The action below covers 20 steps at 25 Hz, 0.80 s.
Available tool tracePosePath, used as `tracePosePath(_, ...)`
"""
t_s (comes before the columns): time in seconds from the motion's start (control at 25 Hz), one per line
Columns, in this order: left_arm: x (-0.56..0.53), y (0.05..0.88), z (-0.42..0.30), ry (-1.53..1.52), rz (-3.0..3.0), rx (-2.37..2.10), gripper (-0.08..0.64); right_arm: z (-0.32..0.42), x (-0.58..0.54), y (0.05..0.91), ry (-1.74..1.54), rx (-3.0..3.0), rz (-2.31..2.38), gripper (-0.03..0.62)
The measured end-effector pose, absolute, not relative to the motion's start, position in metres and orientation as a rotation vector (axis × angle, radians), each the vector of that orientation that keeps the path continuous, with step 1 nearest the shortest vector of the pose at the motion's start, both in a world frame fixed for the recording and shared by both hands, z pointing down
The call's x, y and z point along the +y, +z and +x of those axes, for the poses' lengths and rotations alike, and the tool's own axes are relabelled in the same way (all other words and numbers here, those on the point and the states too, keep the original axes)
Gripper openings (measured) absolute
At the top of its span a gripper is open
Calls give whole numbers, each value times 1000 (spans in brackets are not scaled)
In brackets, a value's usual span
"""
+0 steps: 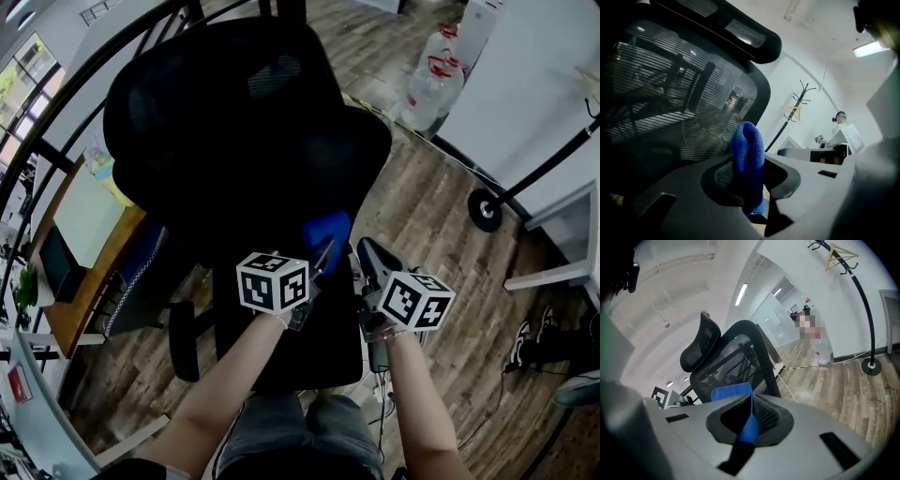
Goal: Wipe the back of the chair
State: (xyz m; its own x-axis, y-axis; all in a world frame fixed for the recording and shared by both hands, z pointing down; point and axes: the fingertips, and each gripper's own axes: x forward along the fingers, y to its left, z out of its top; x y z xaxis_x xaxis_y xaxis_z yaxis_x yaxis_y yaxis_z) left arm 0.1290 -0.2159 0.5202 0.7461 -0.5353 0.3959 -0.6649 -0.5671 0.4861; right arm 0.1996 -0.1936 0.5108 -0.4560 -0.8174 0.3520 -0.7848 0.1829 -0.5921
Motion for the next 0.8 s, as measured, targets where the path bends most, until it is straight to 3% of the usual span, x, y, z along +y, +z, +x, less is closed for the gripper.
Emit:
tracePosePath(0.44,-233,558,175,335,2279,-837,103,223,-199,547,-1241,2342,-1640,32)
tracePosePath(0.8,-249,572,157,302,2200,-913,103,200,-216,559,-1277,2390,-1599,32)
